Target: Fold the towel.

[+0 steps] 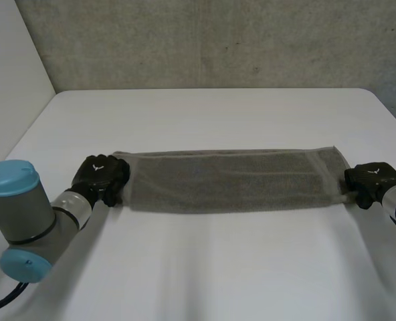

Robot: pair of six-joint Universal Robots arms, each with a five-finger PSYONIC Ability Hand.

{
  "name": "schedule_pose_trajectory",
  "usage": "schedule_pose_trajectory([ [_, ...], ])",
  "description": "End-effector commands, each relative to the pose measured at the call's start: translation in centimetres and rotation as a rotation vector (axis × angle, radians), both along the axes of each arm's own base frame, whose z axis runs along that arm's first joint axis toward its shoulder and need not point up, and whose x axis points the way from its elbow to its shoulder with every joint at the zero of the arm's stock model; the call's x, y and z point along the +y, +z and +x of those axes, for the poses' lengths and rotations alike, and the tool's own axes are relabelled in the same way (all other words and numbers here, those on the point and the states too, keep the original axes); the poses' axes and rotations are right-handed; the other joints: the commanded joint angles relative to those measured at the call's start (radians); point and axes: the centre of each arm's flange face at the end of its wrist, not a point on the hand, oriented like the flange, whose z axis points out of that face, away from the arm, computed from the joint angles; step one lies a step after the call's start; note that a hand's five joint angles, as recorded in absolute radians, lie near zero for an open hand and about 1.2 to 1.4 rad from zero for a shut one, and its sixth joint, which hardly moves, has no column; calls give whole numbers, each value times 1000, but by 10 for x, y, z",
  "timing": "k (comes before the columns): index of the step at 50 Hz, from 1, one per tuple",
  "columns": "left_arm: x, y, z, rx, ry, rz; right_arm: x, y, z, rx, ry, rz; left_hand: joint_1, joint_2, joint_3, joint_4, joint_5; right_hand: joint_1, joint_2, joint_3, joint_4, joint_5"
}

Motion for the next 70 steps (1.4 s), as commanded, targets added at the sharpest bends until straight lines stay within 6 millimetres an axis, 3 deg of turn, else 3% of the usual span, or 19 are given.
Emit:
schedule_pose_trajectory([
  [1, -8, 1, 0, -3, 32, -29, 0, 0, 0, 1, 0, 0, -22, -23, -24, -21, -200, 64, 82, 52, 49, 54],
  [3, -10, 5, 0, -1, 44, -48, 0, 0, -2, 2, -4, 0, 267, 266, 266, 268, 89, 64, 82, 52, 49, 54],
  [7, -11, 11, 1, 2, 50, -65, -2, 1, -4, 3, -12, -5, 432, 431, 431, 433, 254, 64, 82, 52, 49, 54],
  [22, 6, 79, 10, 42, 53, -215, 0, 36, -3, -2, -9, -54, 403, 403, 402, 405, 225, 64, 82, 52, 49, 54],
  [25, 9, 79, 11, 42, 50, -211, 1, 36, -3, -3, -8, -48, 265, 265, 264, 267, 87, 64, 82, 52, 49, 54],
  [30, 19, 45, 8, 13, 25, -107, 2, 36, -3, 5, -6, -42, -449, -450, -451, -448, -627, 64, 82, 52, 49, 54],
  [35, 21, 38, 11, -62, 14, -99, 5, 35, -2, 1, 4, -16, -679, -680, -681, -678, -857, 64, 82, 52, 49, 54],
  [41, 23, 47, 9, -119, -5, -150, 8, 32, -1, -9, 16, 17, -742, -742, -743, -740, -920, 64, 82, 52, 49, 54],
  [44, 24, 70, 10, -100, 6, -215, 9, 32, -1, -12, 42, 21, -745, -745, -746, -743, -923, 64, 82, 52, 49, 54],
  [49, 28, 92, 9, -36, 15, -257, -3, 39, -36, 3, -34, 6, -745, -745, -746, -743, -923, 64, 82, 52, 49, 54],
  [53, 32, 112, 10, 80, 34, -267, -12, 59, -63, 68, -82, -49, -745, -745, -746, -743, -923, 64, 82, 52, 49, 54],
  [60, 31, 130, 10, 192, 42, -275, -22, 91, -64, 149, -48, -106, -742, -742, -743, -740, -920, 64, 82, 52, 49, 54],
  [62, 29, 135, 9, 200, 41, -288, -21, 112, -34, 137, 21, -143, -739, -739, -740, -738, -917, 64, 82, 52, 49, 54],
  [63, 29, 135, 9, 200, 41, -288, -21, 113, -34, 136, 21, -143, -739, -739, -740, -738, -917, 64, 82, 52, 49, 54],
  [65, 25, 139, 8, 206, 43, -296, -11, 132, 21, 106, 149, -203, -733, -734, -734, -732, -911, 64, 82, 52, 49, 54],
  [66, 25, 139, 8, 206, 42, -296, -11, 132, 21, 106, 150, -204, -733, -734, -734, -732, -911, 64, 82, 52, 49, 54],
  [67, 24, 141, 7, 209, 42, -298, -1, 140, 52, 90, 221, -234, -733, -734, -734, -732, -911, 64, 82, 52, 49, 54],
  [68, 24, 141, 7, 209, 42, -298, -1, 140, 52, 89, 221, -235, -733, -734, -734, -732, -911, 64, 82, 52, 49, 54],
  [70, 23, 143, 4, 212, 36, -301, 28, 150, 113, 51, 377, -277, -727, -728, -728, -726, -905, 64, 82, 52, 49, 54],
])
